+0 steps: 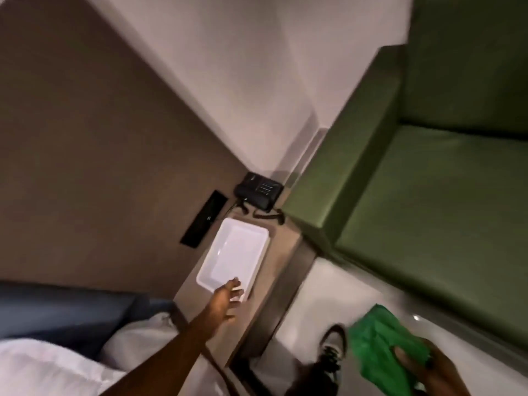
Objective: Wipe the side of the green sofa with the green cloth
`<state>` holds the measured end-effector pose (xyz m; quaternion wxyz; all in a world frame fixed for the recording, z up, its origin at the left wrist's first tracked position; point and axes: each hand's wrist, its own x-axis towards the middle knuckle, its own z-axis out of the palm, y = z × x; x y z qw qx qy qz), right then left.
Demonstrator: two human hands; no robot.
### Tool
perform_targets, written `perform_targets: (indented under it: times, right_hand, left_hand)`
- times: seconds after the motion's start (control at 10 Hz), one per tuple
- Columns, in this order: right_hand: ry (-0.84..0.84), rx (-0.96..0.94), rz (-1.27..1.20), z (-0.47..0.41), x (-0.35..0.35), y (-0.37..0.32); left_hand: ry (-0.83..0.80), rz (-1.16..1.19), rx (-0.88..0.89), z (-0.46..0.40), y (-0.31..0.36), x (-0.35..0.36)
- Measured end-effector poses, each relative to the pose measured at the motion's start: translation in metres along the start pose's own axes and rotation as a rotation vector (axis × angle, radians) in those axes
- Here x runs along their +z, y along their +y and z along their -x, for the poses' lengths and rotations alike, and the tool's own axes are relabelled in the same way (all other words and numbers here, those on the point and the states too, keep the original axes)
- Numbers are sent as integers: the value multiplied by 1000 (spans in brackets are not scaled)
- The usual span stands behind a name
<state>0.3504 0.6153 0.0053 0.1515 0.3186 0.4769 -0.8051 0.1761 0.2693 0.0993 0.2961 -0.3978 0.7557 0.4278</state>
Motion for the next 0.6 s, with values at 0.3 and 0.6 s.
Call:
perform_targets:
  times: [0.3,0.6]
  right_hand:
    - [-190,30,393,-220,328,2]
    - [-227,-157,1676,-365,474,72]
  left_hand:
    - [45,446,-137,-174,-47,-130]
    - [-70,606,-249,-271,-87,-149]
